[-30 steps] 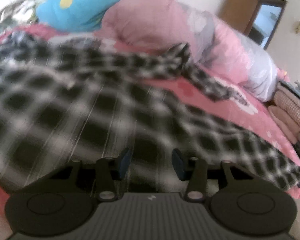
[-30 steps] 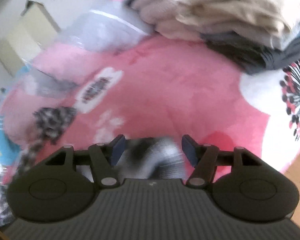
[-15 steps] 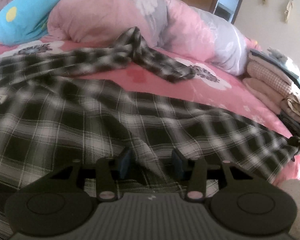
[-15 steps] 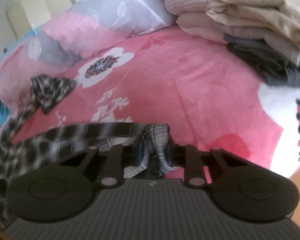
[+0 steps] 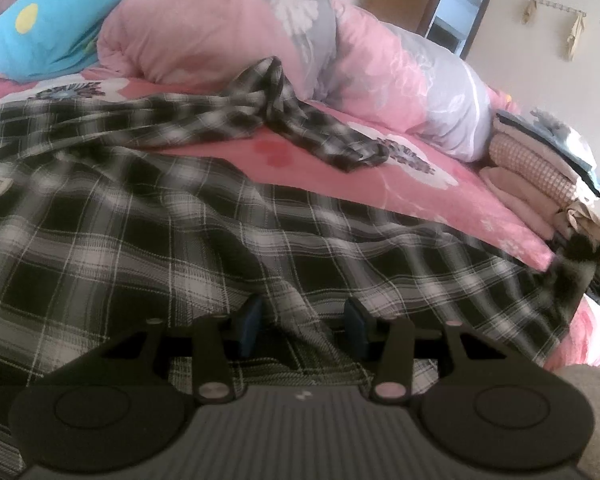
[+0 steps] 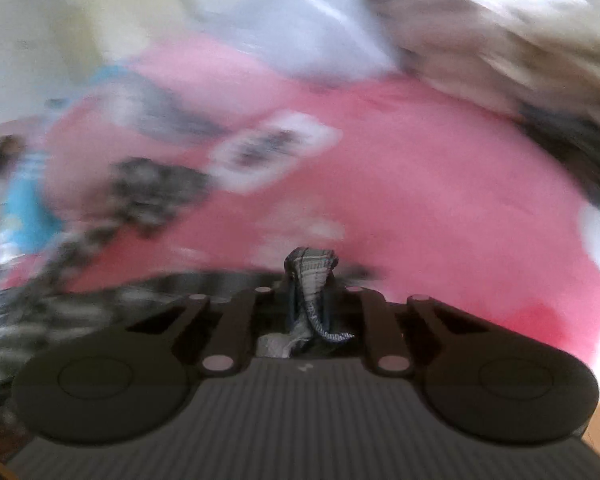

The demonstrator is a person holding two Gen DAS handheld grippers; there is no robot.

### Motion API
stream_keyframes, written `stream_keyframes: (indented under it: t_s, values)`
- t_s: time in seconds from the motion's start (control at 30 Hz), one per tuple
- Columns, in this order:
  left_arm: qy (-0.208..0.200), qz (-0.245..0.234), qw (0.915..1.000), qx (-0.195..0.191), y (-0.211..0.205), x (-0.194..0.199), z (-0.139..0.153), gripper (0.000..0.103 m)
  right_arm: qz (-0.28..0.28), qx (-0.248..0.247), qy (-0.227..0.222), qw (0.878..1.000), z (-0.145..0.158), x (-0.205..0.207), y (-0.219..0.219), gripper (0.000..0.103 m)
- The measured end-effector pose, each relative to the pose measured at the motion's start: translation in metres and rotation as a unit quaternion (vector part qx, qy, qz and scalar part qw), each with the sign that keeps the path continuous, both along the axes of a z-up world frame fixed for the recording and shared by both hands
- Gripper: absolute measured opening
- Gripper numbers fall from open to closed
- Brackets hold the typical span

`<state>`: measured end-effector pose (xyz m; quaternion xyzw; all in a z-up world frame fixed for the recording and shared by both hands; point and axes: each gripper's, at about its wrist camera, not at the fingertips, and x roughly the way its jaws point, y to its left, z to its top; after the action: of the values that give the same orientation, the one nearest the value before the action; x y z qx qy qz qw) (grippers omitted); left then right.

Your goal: Fold clothes

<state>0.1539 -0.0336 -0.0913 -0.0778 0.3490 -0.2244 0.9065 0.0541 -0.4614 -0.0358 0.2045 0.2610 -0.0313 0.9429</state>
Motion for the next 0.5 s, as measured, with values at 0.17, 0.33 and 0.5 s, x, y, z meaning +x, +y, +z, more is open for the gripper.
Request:
stream_keyframes:
  t_s: [0.17, 0.33, 0.5]
  values:
    - [0.002, 0.003, 1.0000, -0.008, 0.002, 0.000, 0.000, 0.047, 0.178, -0.070, -0.040, 0.981, 0.028, 0.030, 0.096, 0.011]
    - [0.003, 0.002, 0.9999, -0.015, 0.005, 0.000, -0.001, 0.047, 0.327, -0.119, -0.007, 0.938, 0.018, 0.042, 0.177, 0.015]
    - [0.003, 0.004, 0.9998, -0.021, 0.006, 0.000, -0.002, 0.047, 0.361, -0.124, 0.054, 0.923, 0.002, 0.043, 0.199, 0.049]
